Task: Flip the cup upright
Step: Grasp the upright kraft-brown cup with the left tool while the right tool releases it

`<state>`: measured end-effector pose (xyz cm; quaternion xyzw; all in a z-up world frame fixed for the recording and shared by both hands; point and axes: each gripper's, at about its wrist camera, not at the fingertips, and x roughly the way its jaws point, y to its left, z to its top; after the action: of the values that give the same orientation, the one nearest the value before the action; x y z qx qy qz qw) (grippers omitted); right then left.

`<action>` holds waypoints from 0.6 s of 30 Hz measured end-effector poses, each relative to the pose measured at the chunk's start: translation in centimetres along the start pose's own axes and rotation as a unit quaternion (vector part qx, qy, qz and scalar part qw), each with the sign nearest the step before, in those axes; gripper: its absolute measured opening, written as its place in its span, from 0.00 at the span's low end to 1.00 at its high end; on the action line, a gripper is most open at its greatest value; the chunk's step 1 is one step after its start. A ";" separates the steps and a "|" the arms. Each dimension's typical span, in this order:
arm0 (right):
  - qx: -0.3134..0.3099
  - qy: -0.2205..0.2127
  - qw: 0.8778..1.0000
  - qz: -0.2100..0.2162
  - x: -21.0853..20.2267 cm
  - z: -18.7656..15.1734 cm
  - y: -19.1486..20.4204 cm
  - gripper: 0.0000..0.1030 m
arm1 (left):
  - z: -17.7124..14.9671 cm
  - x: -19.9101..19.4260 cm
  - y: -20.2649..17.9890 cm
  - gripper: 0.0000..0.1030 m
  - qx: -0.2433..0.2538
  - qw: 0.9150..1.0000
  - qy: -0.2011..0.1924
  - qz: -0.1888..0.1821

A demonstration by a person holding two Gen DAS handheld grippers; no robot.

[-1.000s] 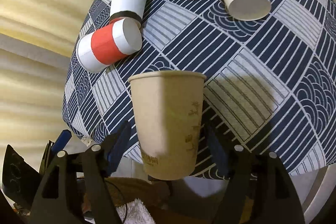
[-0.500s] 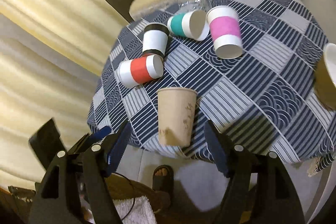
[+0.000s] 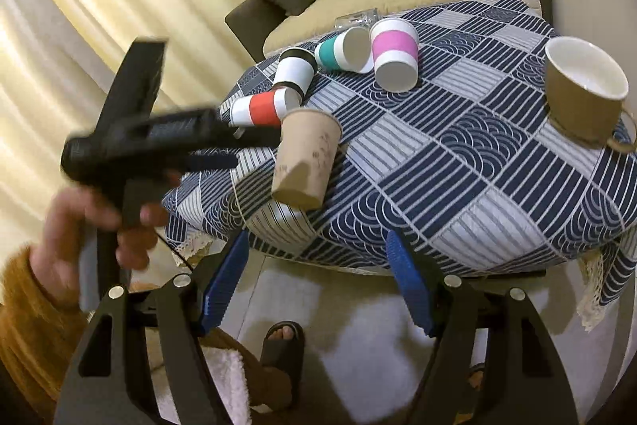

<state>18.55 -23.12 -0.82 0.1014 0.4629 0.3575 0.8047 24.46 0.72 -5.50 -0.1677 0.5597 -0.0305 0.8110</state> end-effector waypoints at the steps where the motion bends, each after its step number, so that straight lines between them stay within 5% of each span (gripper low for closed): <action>1: 0.000 -0.002 1.000 0.001 0.0 -0.1 -0.2 0.69 | 0.1 0.3 -0.1 0.92 0.000 1.000 0.005 0.003; 14: -0.016 -0.026 0.999 0.013 -0.6 0.0 -1.3 0.69 | 2.0 4.1 -0.8 0.77 -0.037 0.996 0.065 0.046; 18: -0.019 -0.028 0.999 0.012 -0.4 0.2 -1.3 0.69 | 2.3 5.2 -1.1 0.60 -0.031 0.995 0.076 0.057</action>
<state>19.26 -24.27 -1.08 0.1017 0.4323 0.3734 0.8145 28.62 -1.03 -9.09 -0.1578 0.6291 0.0199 0.7609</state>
